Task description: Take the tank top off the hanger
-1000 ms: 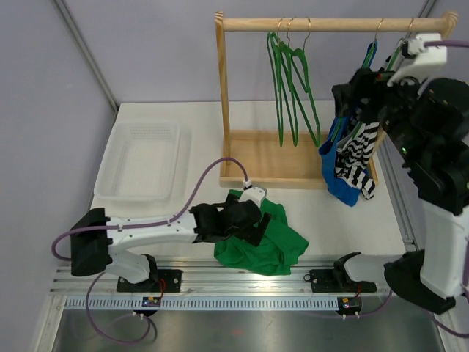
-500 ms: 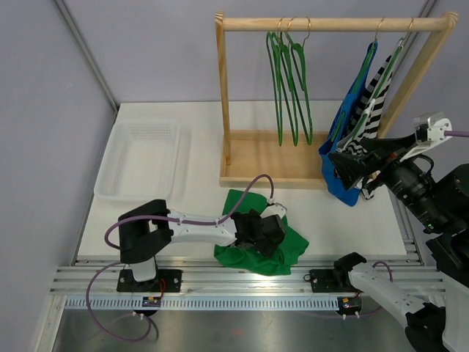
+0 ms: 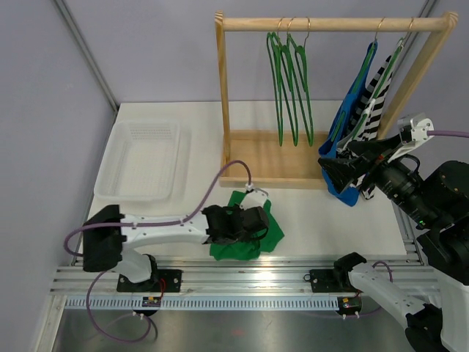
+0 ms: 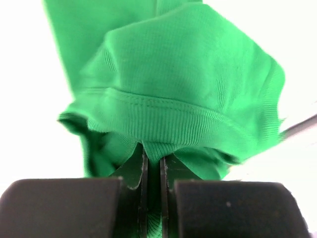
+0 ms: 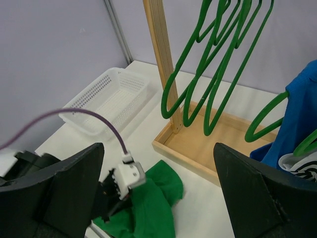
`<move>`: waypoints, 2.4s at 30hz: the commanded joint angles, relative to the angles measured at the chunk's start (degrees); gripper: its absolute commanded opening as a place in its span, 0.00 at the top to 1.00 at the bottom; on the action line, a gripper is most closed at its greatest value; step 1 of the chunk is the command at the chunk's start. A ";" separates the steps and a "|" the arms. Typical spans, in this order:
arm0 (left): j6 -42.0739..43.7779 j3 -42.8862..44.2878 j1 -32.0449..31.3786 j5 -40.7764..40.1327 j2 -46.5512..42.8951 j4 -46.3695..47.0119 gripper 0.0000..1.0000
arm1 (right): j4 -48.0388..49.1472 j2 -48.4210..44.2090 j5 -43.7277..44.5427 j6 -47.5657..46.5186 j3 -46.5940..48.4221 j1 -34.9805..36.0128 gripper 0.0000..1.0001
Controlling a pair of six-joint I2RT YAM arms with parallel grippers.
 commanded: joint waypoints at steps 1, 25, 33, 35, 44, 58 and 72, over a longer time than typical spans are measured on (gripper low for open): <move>-1.91 2.92 3.39 -12.68 -9.92 -10.47 1.00 | 2.99 -0.39 -0.20 0.29 -0.03 0.21 0.00; 21.47 31.30 65.87 8.57 -14.17 -18.32 0.96 | 1.24 1.81 11.21 2.22 2.78 0.21 0.01; 19.63 31.40 72.74 10.52 -8.18 -19.64 0.03 | 3.51 2.69 13.77 3.19 4.10 0.21 0.00; 18.84 30.78 73.35 9.64 -8.97 -19.64 0.01 | 5.01 2.86 15.70 4.16 3.84 0.21 0.00; 21.55 17.20 73.01 27.18 -21.62 -13.41 0.01 | -4.37 17.43 28.61 3.28 17.61 0.21 0.01; 22.88 -8.07 67.82 32.57 -40.26 -5.14 0.01 | -13.44 38.71 51.30 -0.50 40.21 -0.93 0.28; 23.23 -8.24 66.24 34.16 -41.40 -4.26 0.01 | -11.77 51.90 48.23 -2.78 47.95 -10.25 0.47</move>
